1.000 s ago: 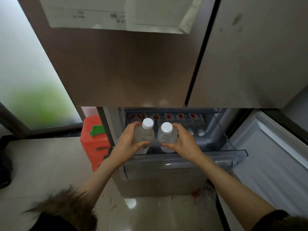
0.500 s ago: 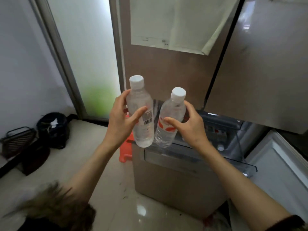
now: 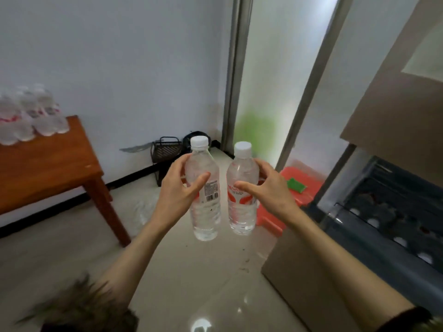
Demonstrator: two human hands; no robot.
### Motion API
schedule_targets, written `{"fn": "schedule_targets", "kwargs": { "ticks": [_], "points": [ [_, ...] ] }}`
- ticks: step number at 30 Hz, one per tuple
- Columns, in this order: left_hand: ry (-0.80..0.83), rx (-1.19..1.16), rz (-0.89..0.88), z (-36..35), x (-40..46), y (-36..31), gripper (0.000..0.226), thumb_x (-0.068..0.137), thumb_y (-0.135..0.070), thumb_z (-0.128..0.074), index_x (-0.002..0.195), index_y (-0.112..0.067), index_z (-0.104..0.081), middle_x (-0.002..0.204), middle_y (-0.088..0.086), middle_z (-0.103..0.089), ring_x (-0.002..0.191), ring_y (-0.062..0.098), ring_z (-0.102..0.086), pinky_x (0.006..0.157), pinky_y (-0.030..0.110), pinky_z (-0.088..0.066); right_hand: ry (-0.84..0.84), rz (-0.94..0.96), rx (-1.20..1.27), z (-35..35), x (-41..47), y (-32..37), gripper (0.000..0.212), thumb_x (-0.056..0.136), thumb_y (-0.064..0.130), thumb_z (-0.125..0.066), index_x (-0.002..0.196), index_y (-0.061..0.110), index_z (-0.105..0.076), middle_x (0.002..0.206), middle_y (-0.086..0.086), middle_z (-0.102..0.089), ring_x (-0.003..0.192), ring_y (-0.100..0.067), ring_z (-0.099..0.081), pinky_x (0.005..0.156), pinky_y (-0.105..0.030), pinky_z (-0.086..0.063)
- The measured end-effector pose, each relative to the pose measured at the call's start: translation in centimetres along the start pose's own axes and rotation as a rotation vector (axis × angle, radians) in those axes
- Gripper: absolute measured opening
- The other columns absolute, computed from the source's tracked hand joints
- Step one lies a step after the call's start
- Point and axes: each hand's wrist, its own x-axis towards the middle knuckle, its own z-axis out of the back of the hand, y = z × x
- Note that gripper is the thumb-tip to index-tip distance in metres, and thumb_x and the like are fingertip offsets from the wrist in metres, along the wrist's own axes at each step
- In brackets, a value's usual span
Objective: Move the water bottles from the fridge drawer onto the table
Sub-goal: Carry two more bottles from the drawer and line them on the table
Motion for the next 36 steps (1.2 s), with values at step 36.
{"fn": "schedule_targets", "kwargs": {
  "ticks": [36],
  "points": [
    [-0.326, 0.419, 0.637, 50.5, 27.1, 37.2, 0.07, 0.077, -0.037, -0.068, 0.137, -0.023, -0.035, 0.14, -0.002, -0.047, 0.124, 0.018, -0.048, 0.101, 0.041, -0.043, 0.669, 0.359, -0.305, -64.0, 40.8, 22.2, 0.08, 0.065, 0.052, -0.075, 0.13, 0.023, -0.037, 0.129, -0.001, -0.049, 0.118, -0.02, -0.046, 0.096, -0.039, -0.044]
  ]
}}
